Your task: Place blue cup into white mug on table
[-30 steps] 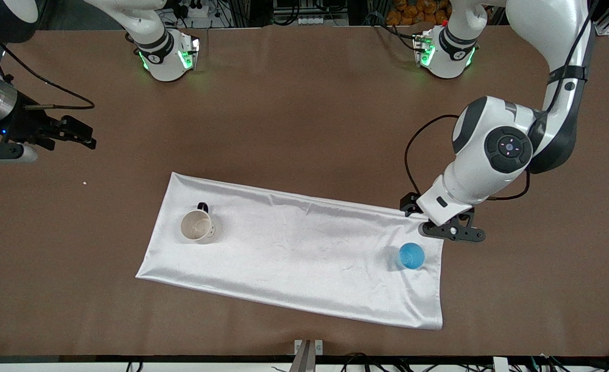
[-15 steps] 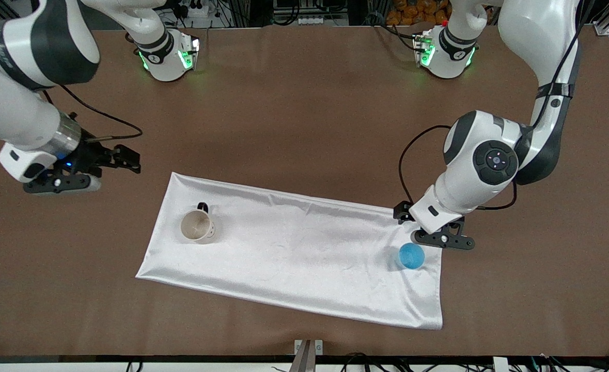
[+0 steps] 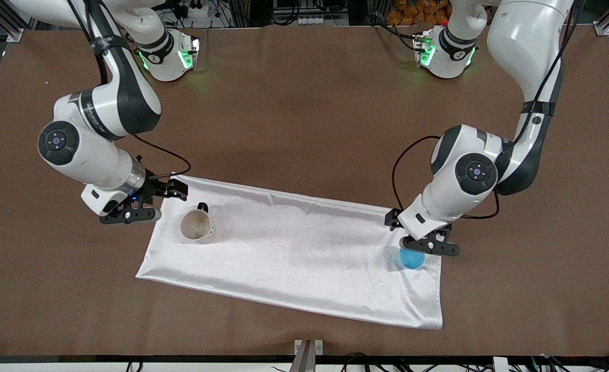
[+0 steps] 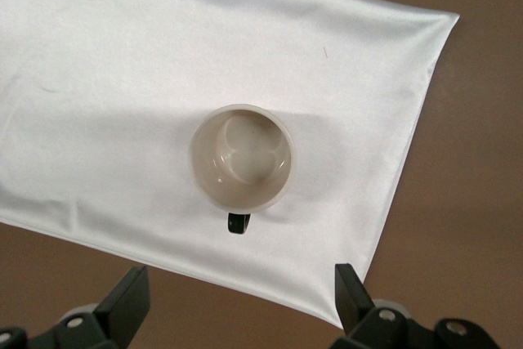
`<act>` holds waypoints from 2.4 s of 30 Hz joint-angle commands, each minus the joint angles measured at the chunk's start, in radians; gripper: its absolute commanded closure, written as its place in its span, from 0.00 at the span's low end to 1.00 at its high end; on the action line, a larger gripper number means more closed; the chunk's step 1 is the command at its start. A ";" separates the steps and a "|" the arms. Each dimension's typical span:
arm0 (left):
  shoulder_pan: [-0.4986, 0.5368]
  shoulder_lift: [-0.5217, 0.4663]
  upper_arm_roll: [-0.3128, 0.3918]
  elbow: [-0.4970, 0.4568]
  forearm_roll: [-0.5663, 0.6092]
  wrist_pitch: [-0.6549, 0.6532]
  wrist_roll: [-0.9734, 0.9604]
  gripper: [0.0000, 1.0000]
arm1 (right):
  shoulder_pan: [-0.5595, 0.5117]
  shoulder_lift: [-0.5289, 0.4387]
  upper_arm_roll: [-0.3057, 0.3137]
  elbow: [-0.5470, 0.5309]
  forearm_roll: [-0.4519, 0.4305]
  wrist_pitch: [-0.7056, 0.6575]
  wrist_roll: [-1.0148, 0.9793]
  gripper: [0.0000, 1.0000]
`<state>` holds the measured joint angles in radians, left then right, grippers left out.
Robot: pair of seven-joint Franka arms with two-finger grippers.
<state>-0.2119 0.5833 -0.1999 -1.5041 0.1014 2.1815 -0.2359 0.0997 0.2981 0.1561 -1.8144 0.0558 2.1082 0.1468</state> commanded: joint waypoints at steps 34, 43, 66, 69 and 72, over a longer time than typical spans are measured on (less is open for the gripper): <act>-0.015 0.132 0.011 0.025 0.044 0.165 0.108 0.00 | 0.087 0.205 -0.007 -0.232 0.036 0.541 0.023 0.00; -0.014 0.153 0.011 0.025 0.054 0.201 0.145 0.00 | 0.077 0.231 -0.015 -0.203 0.024 0.552 0.010 0.00; -0.006 0.201 0.013 0.024 0.054 0.259 0.194 0.00 | 0.067 0.282 -0.032 -0.129 -0.062 0.552 0.008 1.00; -0.006 0.207 0.013 0.022 0.055 0.270 0.198 0.03 | 0.058 0.277 -0.032 -0.131 -0.062 0.550 0.008 1.00; -0.004 0.207 0.013 0.021 0.055 0.270 0.198 0.15 | 0.054 0.265 -0.030 -0.134 -0.062 0.540 0.008 1.00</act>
<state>-0.2186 0.7753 -0.1884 -1.5008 0.1336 2.4381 -0.0561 0.1713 0.5626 0.1202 -1.9648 0.0155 2.6590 0.1569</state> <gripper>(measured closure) 0.018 0.740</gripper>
